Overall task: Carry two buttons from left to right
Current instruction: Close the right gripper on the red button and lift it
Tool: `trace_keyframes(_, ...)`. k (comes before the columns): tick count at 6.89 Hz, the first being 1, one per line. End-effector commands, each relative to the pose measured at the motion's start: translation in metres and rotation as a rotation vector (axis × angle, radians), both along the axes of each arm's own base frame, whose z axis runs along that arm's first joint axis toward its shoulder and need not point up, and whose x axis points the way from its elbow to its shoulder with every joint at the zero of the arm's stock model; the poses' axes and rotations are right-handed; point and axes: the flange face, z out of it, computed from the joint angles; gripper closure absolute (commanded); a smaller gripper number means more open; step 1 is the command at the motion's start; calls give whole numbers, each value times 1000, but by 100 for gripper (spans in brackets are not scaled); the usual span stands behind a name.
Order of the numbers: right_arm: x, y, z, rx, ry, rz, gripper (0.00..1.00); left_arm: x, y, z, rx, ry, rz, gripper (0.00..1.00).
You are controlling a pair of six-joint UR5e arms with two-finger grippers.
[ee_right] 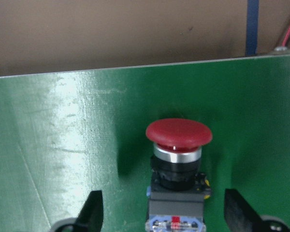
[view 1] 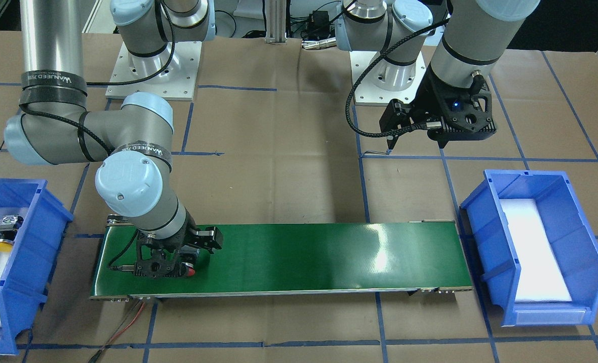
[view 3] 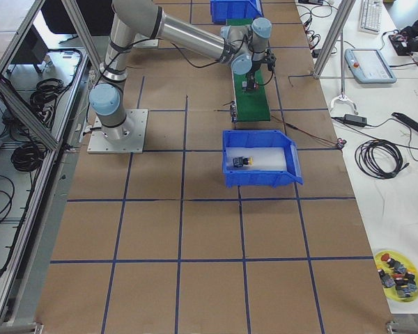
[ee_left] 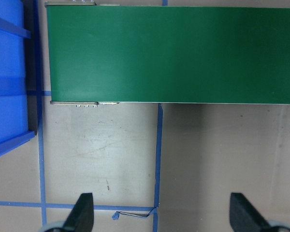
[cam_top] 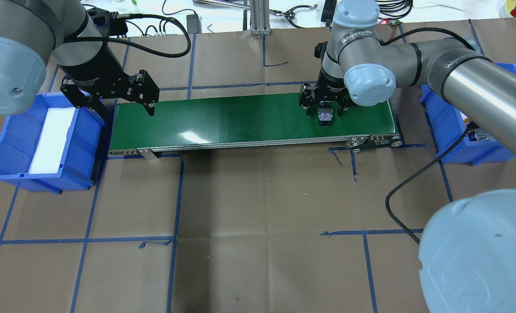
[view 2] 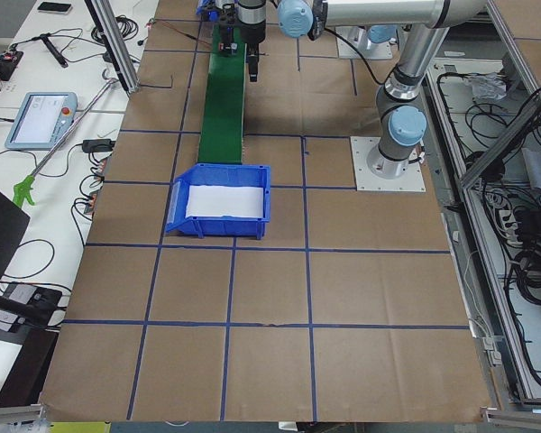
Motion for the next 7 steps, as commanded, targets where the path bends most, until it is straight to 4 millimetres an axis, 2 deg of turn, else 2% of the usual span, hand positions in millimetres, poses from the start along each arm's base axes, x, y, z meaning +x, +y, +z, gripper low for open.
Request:
trace_keyframes(1, -4, -1, -9, 15, 24, 9, 49, 0, 0, 1, -1, 1, 0, 0)
trace_keyframes(2, -9, -2, -7, 7, 80, 15, 60, 0, 0, 0, 0, 1, 0, 0)
trace_keyframes(3, -15, -5, 2, -7, 89, 35, 90, 0, 0, 0, 0, 3, 0, 0)
trace_keyframes(4, -26, -11, 31, -60, 83, 19, 96, 0, 0, 1, -3, 3, 0, 0)
trace_keyframes(5, -51, -20, 78, -103, 80, 17, 96, 0, 0, 1, -1, 3, 0, 0)
trace_keyframes(6, -84, -25, 105, -78, 84, 59, 98, 0, -1, 0, 0, 3, 0, 0)
trace_keyframes(7, -134, -29, 137, -74, 86, 71, 98, 0, 0, 1, -1, 3, 0, 0)
